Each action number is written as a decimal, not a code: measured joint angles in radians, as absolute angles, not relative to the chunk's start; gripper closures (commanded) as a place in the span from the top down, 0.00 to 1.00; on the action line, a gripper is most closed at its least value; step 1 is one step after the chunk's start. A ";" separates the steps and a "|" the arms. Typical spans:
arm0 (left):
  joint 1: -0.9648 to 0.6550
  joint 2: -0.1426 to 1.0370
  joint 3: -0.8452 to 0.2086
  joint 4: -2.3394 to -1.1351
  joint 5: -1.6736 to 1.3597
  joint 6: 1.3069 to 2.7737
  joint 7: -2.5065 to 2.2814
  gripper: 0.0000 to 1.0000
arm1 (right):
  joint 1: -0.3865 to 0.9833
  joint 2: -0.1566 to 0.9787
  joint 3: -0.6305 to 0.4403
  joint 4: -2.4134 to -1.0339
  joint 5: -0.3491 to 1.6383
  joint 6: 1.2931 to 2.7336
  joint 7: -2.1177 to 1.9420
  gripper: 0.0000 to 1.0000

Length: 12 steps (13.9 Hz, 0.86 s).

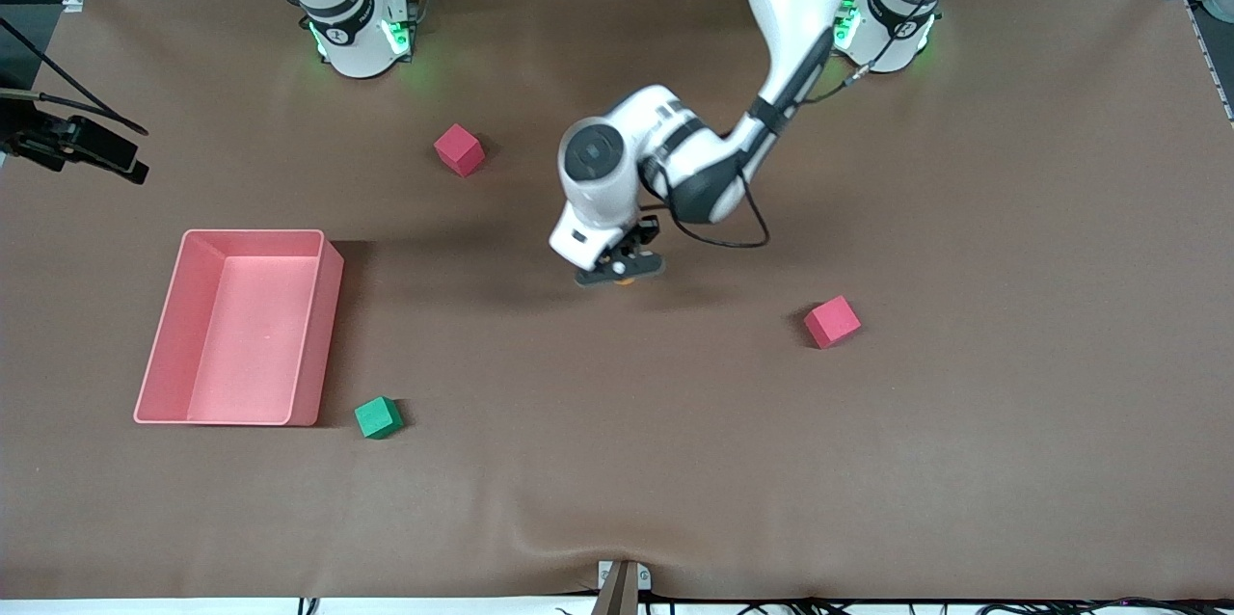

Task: Place and upright button with both arms
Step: 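Lift and carry the button with the left gripper toward the cubes, then lower the button upright onto the table and open the left gripper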

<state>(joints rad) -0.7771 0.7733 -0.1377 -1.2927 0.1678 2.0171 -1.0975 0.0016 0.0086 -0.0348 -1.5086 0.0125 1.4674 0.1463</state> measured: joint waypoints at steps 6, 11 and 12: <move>-0.945 0.780 -0.138 -1.301 0.654 2.049 -1.505 0.00 | 0.002 0.009 -0.035 -1.509 0.012 1.467 0.146 1.00; -1.069 0.885 -0.138 -1.321 1.056 2.057 -1.974 0.00 | 0.002 0.009 -0.035 -1.509 0.013 1.465 0.146 1.00; -1.087 0.903 -0.138 -1.322 1.105 2.057 -2.026 0.00 | 0.002 0.009 -0.035 -1.509 0.013 1.465 0.146 1.00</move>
<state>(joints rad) -1.0874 0.9028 -0.1378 -1.3218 1.1053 2.0573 -2.0263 0.0017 0.0091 -0.0350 -1.5089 0.0125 1.4653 0.1458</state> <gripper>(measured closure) 0.586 0.000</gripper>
